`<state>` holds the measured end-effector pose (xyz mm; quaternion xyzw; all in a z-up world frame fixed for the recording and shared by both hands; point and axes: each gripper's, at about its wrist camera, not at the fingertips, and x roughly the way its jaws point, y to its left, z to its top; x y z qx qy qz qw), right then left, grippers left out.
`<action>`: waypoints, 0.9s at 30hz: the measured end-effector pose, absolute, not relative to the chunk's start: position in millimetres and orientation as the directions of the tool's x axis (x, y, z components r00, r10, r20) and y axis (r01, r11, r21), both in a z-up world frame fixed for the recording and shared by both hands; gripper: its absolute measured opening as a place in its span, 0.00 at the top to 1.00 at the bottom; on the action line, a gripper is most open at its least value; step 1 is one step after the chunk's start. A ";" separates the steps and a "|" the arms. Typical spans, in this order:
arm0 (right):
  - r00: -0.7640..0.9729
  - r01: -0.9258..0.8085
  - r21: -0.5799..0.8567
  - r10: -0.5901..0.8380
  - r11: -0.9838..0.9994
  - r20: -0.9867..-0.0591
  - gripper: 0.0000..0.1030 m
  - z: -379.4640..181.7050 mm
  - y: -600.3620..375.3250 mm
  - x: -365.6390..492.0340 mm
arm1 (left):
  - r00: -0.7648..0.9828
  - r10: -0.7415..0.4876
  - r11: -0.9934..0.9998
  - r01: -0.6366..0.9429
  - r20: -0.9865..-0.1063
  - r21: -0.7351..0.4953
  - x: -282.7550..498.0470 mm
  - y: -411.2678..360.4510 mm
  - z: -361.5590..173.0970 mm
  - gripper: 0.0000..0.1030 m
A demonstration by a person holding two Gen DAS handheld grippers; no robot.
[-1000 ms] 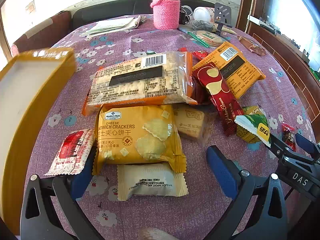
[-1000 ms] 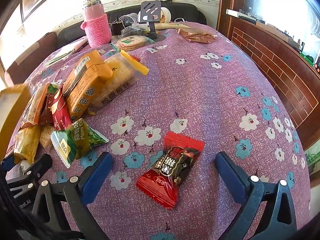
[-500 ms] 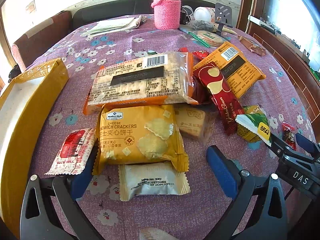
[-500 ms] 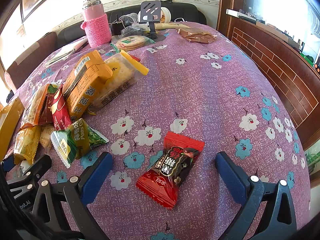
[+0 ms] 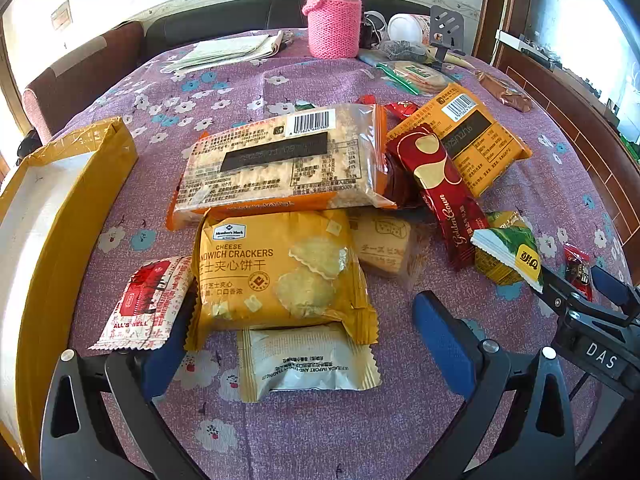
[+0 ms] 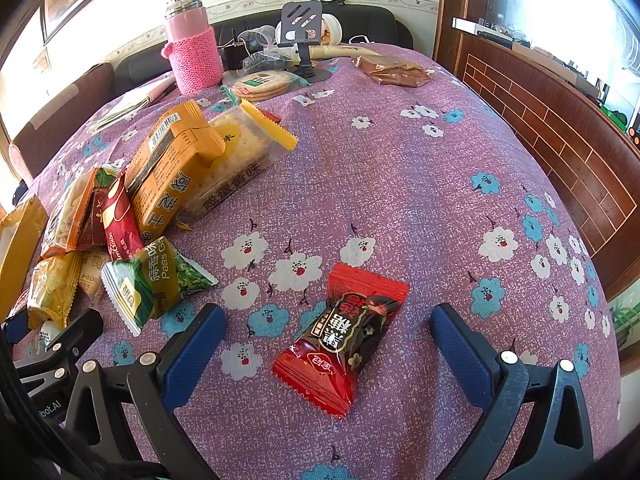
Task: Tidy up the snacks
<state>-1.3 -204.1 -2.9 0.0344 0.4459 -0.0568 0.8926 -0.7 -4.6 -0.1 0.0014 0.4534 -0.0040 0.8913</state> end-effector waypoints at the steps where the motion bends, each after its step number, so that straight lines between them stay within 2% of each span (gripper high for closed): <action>1: 0.596 0.132 0.011 -0.071 0.991 -0.800 0.00 -2.9 -204.1 -1.2 | 0.589 -0.006 1.000 0.008 -0.808 -0.001 -0.8 -4.6 -0.1 0.00; 27: 0.596 0.132 0.011 -0.071 0.991 -0.800 0.00 -3.1 -204.0 -1.4 | 0.588 -0.006 1.000 0.009 -0.809 -0.001 -0.8 -4.6 0.0 0.00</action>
